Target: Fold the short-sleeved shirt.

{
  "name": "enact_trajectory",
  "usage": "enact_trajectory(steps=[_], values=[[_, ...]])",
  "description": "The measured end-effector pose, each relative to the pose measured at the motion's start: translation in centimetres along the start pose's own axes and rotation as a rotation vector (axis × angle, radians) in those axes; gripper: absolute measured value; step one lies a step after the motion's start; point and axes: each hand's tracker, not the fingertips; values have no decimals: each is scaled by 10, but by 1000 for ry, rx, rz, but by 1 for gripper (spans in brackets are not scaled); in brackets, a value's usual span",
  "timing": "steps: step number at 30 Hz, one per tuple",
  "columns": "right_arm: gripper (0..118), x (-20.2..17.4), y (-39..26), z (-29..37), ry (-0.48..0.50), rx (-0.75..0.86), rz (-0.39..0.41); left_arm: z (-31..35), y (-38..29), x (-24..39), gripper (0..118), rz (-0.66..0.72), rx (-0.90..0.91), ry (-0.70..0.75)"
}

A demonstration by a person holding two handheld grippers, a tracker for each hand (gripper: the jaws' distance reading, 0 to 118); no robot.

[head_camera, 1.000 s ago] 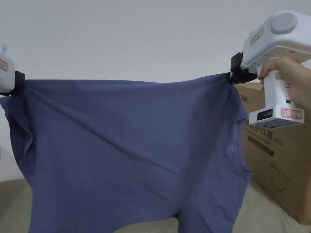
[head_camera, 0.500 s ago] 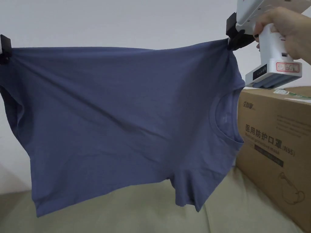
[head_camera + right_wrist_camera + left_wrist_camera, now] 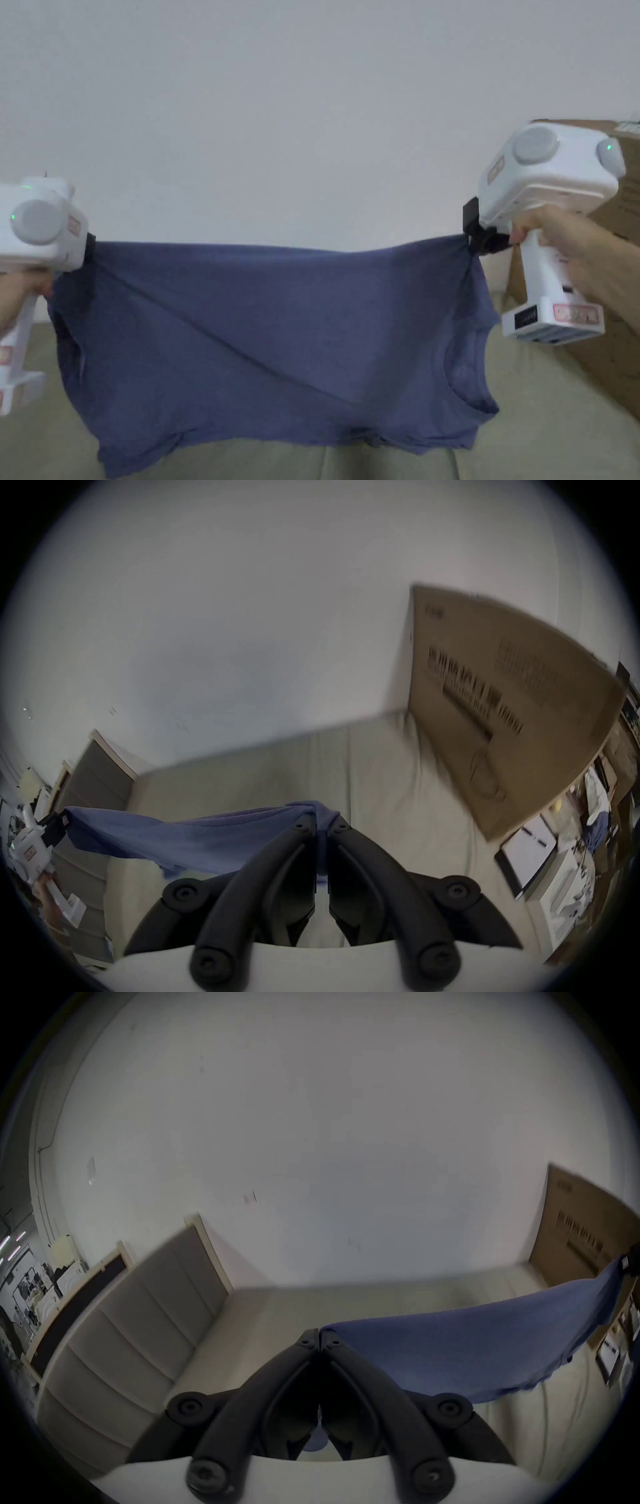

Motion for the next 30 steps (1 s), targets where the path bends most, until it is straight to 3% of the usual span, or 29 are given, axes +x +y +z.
enact_trajectory(steps=[6, 9, 12, 16, 18, 19, 21, 24, 30], values=[[6, 21, -73, -122, -28, -211, -65, -83, -101, 25, 0, 52, -174, 5], [6, 26, -102, -148, -62, -282, -16, -87, -135, 34, 0, 45, -266, -8], [6, 38, -116, -151, -41, -285, -76, -90, -157, 29, 0, 17, -276, -10], [6, 46, -141, -118, -4, -257, -53, -68, -188, 6, 0, 25, -248, -50], [6, 54, -161, -92, 72, -244, -74, -42, -208, -4, 0, 31, -231, -53], [6, 61, -174, -78, 112, -220, -123, -27, -219, -9, 0, 19, -225, -60], [6, 69, -204, -47, 177, -239, -113, 6, -241, -15, 0, -58, -250, -55], [6, 77, -256, 3, 163, -209, -60, 63, -281, -30, 0, -125, -229, -52], [6, 108, -393, 105, 220, -173, -92, 179, -367, -74, 0, -21, -281, -98]])
